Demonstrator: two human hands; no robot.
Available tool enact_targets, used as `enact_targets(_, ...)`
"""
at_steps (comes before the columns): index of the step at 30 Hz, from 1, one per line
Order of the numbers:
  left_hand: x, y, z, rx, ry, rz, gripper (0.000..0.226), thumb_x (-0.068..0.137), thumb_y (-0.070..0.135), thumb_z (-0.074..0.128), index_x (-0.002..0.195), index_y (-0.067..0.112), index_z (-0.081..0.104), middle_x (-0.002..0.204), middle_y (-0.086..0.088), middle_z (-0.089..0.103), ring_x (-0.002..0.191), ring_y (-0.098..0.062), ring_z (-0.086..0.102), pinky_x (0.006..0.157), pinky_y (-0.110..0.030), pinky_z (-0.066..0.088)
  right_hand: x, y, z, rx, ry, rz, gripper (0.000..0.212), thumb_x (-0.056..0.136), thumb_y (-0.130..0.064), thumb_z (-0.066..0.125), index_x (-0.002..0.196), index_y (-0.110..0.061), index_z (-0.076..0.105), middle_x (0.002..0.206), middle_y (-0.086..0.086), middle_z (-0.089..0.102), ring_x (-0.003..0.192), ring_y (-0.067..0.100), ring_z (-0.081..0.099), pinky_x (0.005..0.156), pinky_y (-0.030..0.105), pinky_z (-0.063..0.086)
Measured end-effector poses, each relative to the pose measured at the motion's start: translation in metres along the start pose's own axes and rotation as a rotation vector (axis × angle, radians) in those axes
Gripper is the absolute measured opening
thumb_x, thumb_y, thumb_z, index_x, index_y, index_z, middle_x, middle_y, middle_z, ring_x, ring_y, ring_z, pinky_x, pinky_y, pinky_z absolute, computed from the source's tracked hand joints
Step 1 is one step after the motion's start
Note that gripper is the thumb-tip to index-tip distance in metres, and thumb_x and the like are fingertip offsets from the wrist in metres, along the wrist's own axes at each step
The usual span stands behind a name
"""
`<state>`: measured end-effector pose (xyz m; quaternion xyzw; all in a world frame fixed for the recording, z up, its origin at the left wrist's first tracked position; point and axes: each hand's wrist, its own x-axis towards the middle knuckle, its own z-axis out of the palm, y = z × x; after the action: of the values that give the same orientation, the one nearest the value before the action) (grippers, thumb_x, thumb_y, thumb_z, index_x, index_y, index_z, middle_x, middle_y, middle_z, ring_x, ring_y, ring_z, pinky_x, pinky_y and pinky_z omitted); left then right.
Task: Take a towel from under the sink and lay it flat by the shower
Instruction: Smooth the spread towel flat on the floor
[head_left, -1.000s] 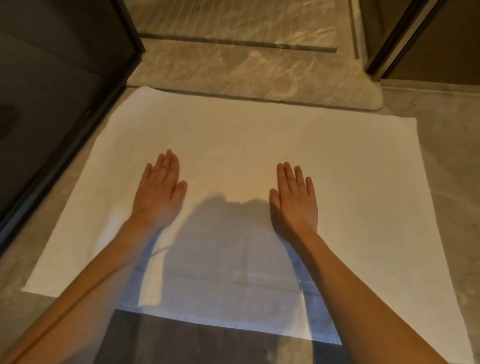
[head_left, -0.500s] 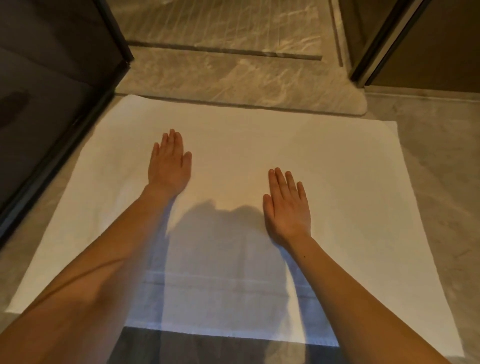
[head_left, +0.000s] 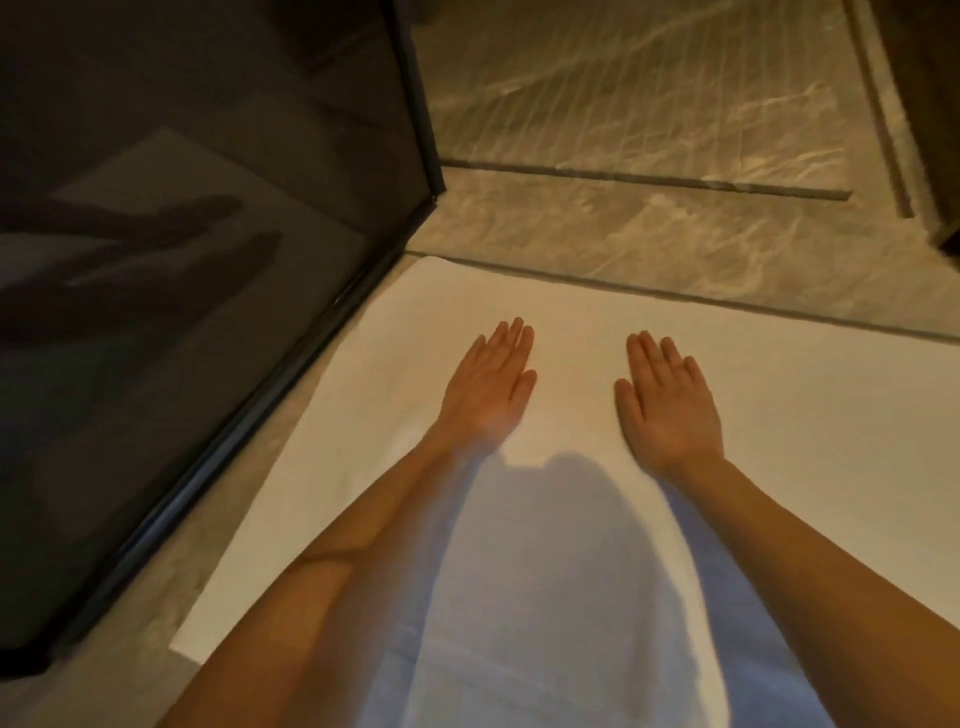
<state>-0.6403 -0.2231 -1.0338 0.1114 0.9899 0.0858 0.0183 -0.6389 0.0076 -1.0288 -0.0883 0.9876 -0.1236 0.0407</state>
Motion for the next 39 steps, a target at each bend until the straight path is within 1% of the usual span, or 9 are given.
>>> enact_targets(5,-0.014,-0.099,-0.027,0.033,-0.034,-0.275,0.058,0.105,0.035,0.018,0.157,0.011,0.005,0.165,-0.005,0.001,0.151,-0.016,-0.002,0.122,-0.036,-0.001,0.003,0.003,0.004,-0.01,0.005,-0.008,0.061,0.103,-0.04,0.019,0.157,-0.014,0.008,0.165,0.002,0.008,0.152,0.021,0.003,0.123,0.038,0.002)
enact_targets(11,0.031,-0.014,-0.009,0.042,-0.023,0.024,0.063,0.101,0.044,0.009,0.157,0.016,0.01,0.165,-0.001,0.006,0.151,-0.015,0.002,0.118,-0.032,-0.007,0.003,0.003,0.003,-0.036,-0.004,-0.004,0.064,0.101,-0.044,0.012,0.157,-0.015,0.006,0.165,0.002,0.006,0.152,0.02,0.001,0.123,0.038,0.002)
enact_targets(13,0.035,-0.012,-0.005,0.053,-0.056,0.032,0.059,0.103,0.041,0.013,0.157,0.017,0.008,0.165,0.001,0.005,0.151,-0.014,0.001,0.118,-0.033,-0.005,0.0,0.006,0.003,-0.032,-0.005,-0.008,0.07,0.096,-0.048,0.006,0.157,-0.015,0.007,0.165,0.001,0.006,0.152,0.02,0.002,0.123,0.037,0.001)
enact_targets(18,0.03,-0.085,-0.022,-0.011,-0.006,-0.23,0.056,0.105,0.037,0.016,0.157,0.019,0.006,0.165,0.003,0.001,0.15,-0.011,-0.002,0.12,-0.033,-0.002,-0.002,0.009,0.002,-0.041,-0.004,-0.012,0.072,0.094,-0.049,0.005,0.157,-0.016,0.006,0.165,0.001,0.006,0.152,0.019,0.001,0.123,0.036,0.001)
enact_targets(23,0.043,-0.102,-0.039,0.056,0.0,-0.139,0.056,0.105,0.036,0.023,0.156,0.015,0.014,0.165,-0.003,0.008,0.151,-0.019,0.004,0.122,-0.034,0.002,-0.002,0.01,0.005,-0.045,0.008,-0.006,0.072,0.093,-0.05,0.004,0.157,-0.016,0.005,0.165,0.001,0.005,0.151,0.018,0.001,0.123,0.036,0.001)
enact_targets(27,0.048,-0.105,-0.052,0.027,0.037,-0.389,0.058,0.104,0.032,0.032,0.156,0.013,0.014,0.163,-0.015,0.012,0.15,-0.031,0.01,0.122,-0.039,0.009,-0.001,0.009,0.005,-0.046,0.003,-0.005,0.072,0.093,-0.05,0.004,0.157,-0.017,0.004,0.165,0.0,0.004,0.151,0.017,-0.001,0.123,0.035,0.0)
enact_targets(29,0.048,-0.1,-0.054,-0.037,0.064,-0.445,0.057,0.103,0.029,0.038,0.155,0.014,0.019,0.158,-0.017,0.027,0.144,-0.035,0.025,0.118,-0.041,0.021,-0.002,0.008,0.004,-0.045,0.001,0.0,0.072,0.093,-0.05,0.004,0.157,-0.017,0.004,0.165,0.0,0.004,0.151,0.017,-0.001,0.123,0.035,0.0)
enact_targets(34,0.033,-0.074,-0.057,-0.109,0.433,-0.306,0.044,0.093,0.002,0.053,0.136,0.011,0.055,0.129,-0.014,0.062,0.117,-0.034,0.054,0.1,-0.041,0.042,-0.003,0.007,0.003,-0.041,0.006,-0.004,0.072,0.094,-0.049,0.006,0.157,-0.016,0.006,0.165,0.0,0.006,0.152,0.018,0.0,0.123,0.036,0.001)
enact_targets(39,0.005,-0.039,-0.032,0.05,0.401,0.091,0.03,0.09,0.009,0.061,0.119,0.004,0.068,0.109,-0.018,0.071,0.093,-0.038,0.065,0.077,-0.045,0.053,-0.003,0.007,0.004,-0.03,0.012,-0.006,0.071,0.094,-0.049,0.006,0.157,-0.016,0.006,0.165,0.0,0.006,0.152,0.018,0.0,0.123,0.036,0.001)
